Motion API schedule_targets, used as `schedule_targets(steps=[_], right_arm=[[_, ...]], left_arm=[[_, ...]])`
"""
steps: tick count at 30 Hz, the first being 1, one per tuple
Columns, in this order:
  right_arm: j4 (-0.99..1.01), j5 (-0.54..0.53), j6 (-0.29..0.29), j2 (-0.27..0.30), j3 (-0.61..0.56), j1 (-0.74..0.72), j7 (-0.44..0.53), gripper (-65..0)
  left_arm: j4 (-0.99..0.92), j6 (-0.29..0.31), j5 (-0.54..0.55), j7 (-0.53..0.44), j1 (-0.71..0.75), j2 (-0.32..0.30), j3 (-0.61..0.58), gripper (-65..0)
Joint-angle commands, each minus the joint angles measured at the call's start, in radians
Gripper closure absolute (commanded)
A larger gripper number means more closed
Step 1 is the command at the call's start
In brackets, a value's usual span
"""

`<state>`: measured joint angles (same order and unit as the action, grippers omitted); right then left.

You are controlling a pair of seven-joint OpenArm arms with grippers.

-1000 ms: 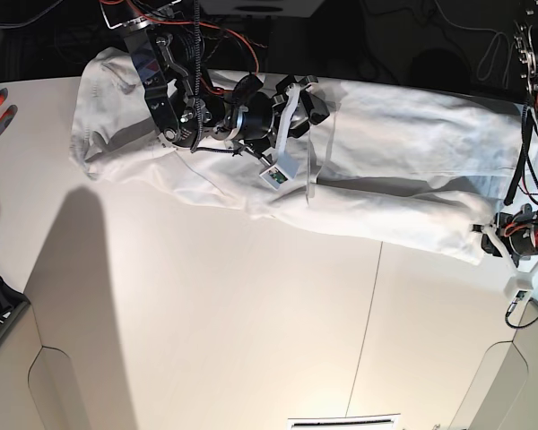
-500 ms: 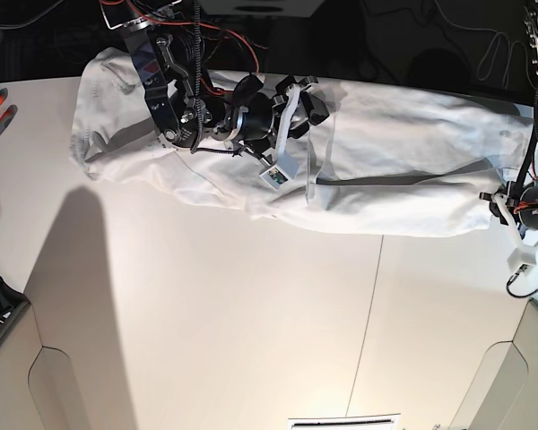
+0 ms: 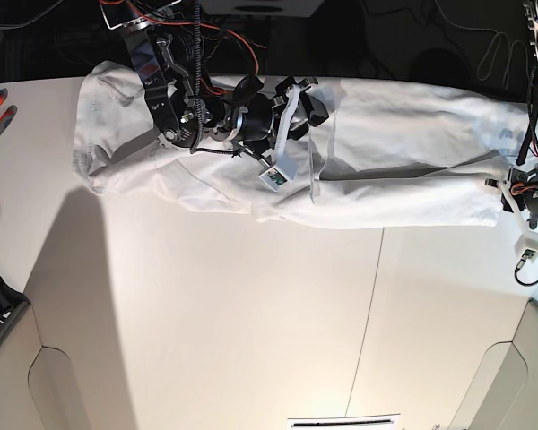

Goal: Layout the t-shirt on the table in an organized manner, then fold the t-shirt properly

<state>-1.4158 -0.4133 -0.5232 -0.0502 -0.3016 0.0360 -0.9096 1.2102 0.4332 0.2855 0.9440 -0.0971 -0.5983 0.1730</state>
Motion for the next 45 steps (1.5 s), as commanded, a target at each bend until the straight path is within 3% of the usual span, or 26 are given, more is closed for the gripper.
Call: schedule_targets(steps=[1,5,12,15,21,24,26,28,32,36,41,45], right_arm=[[-0.024,-0.029,0.003,-0.008,0.0,-0.011,0.012,-25.0],[-0.087,-0.066,0.003,-0.008,0.0,-0.011,-0.006,-25.0],[-0.261,-0.079,0.003,-0.008,0.0,-0.011,-0.056,-25.0],[-0.292,-0.126,-0.003,-0.009,0.0,-0.011,-0.056,-25.0],[-0.293,-0.137,-0.008,-0.009,0.0,-0.011,-0.055,-25.0],[-0.293,-0.137,-0.008,-0.009,0.0,-0.011,-0.052,-25.0],[-0.293,-0.137,-0.008,-0.009,0.0,-0.011,-0.047,-25.0],[-0.293,-0.137,-0.008,-0.009,0.0,-0.011,-0.038,-25.0],[-0.293,-0.137,-0.008,-0.008,0.0,-0.011,-0.029,-25.0],[-0.293,-0.137,-0.008,-0.008,0.0,-0.011,-0.029,-25.0],[-0.293,-0.137,-0.009,-0.008,0.0,-0.011,-0.025,-25.0],[-0.293,-0.137,-0.009,-0.008,0.0,-0.011,-0.026,-25.0]], left_arm=[[0.015,-0.01,-0.014,-0.018,-0.017,-0.023,0.007,-20.3],[0.016,-0.063,-0.067,-0.051,-0.016,-0.023,0.007,-20.3],[0.016,-0.063,-0.074,-0.061,-0.016,-0.023,0.007,-20.3],[0.016,-0.064,-0.106,-0.151,-0.016,-0.023,0.007,-20.2],[0.015,-0.233,-0.339,-0.29,-0.016,-0.034,0.008,-20.3],[0.015,-0.246,-0.369,-0.274,-0.016,-0.072,0.011,-21.1],[0.014,-0.235,-0.35,-0.237,-0.016,-0.106,0.011,-28.4],[0.002,-0.234,-0.299,-0.213,-0.016,-0.142,0.012,-33.4],[-0.07,-0.193,-0.15,-0.206,-0.016,-0.195,0.051,-33.6],[-0.206,-0.038,0.1,-0.177,-0.016,-0.198,0.23,-33.5],[-0.332,0.207,0.553,-0.006,-0.016,-0.191,0.486,-33.5],[-0.387,0.265,0.796,0.12,0.019,-0.191,0.585,-33.5]])
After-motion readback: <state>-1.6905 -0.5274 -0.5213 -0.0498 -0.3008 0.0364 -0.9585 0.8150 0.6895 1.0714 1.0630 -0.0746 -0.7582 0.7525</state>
